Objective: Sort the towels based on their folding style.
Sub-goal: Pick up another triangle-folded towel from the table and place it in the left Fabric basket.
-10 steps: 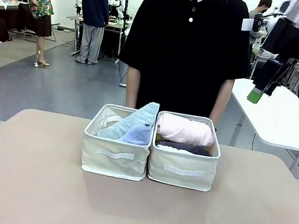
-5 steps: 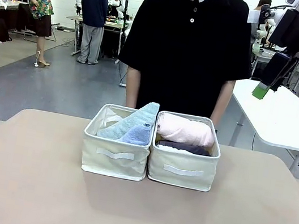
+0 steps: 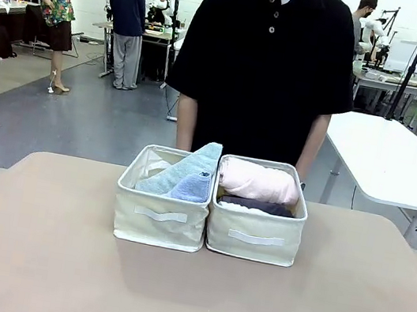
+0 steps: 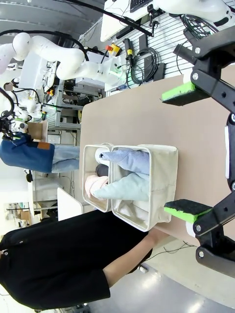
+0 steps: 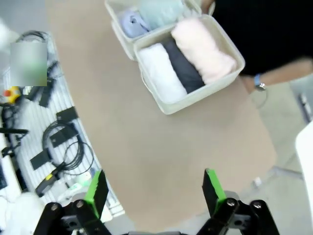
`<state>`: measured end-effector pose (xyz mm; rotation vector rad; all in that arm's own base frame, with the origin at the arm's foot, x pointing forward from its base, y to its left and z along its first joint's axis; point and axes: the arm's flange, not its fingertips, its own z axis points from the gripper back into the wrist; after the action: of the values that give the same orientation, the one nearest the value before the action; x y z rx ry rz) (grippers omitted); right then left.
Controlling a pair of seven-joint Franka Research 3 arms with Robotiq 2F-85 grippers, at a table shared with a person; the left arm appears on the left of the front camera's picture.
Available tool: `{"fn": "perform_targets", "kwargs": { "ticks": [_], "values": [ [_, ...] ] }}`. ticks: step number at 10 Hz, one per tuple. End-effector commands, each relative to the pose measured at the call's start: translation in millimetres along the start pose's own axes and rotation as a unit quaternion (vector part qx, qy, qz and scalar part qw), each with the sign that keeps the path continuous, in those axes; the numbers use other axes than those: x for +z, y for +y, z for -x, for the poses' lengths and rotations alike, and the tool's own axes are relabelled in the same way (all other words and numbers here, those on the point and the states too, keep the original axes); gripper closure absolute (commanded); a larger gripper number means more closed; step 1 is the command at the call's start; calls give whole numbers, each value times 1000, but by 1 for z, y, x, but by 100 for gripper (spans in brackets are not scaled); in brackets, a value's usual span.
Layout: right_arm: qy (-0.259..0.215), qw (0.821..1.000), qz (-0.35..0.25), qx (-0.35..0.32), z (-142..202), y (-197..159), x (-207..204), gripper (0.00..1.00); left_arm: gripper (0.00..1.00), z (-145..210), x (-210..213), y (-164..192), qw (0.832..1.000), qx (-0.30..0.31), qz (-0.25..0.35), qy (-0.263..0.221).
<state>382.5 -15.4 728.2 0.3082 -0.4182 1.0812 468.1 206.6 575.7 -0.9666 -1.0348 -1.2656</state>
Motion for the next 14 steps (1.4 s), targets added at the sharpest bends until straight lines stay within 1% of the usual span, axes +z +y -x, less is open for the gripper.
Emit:
{"fn": "perform_targets", "kwargs": {
  "ticks": [1, 2, 3, 4, 5, 6, 8, 10, 11, 12, 13, 14],
  "values": [
    [-70, 994, -78, 34, 55, -39, 33, 0, 0, 0, -1, -3, 1000, -5, 5, 4],
    [-92, 987, -100, 85, 86, -54, 42, 0, 0, 0, -1, -3, 1000, -5, 5, 4],
    [-125, 983, -105, 83, 112, -71, 43, 0, 0, 0, -1, -3, 1000, -5, 5, 4],
    [-151, 979, -98, 95, 135, -85, 42, 0, 0, 0, -1, -3, 1000, -5, 5, 4],
    [-193, 972, -71, 114, 153, -97, 39, 0, 0, 0, -1, -3, 1000, -5, 5, 4],
    [-222, 969, -27, 108, 166, -105, 32, 0, 0, 0, -1, -3, 1000, -5, 5, 4],
    [-250, 961, -19, 114, 177, -111, 28, 0, 0, 0, -1, -3, 1000, -5, 5, 4],
    [-303, 948, -9, 94, 189, -117, 31, 0, 0, 0, -1, -3, 1000, -5, 5, 4],
    [-319, 943, -11, 90, 194, -119, 30, 0, 0, 0, -1, -3, 1000, -5, 5, 4],
    [-327, 941, -8, 85, 194, -122, 29, 0, 0, 0, -1, -3, 1000, -5, 5, 4],
    [-299, 954, 25, -15, 183, -127, 31, 0, 0, 0, -1, -3, 1000, -5, 5, 4],
    [-308, 948, -5, 81, 193, -121, 36, 0, 0, 0, -1, -3, 1000, -5, 5, 4]
  ]
}}
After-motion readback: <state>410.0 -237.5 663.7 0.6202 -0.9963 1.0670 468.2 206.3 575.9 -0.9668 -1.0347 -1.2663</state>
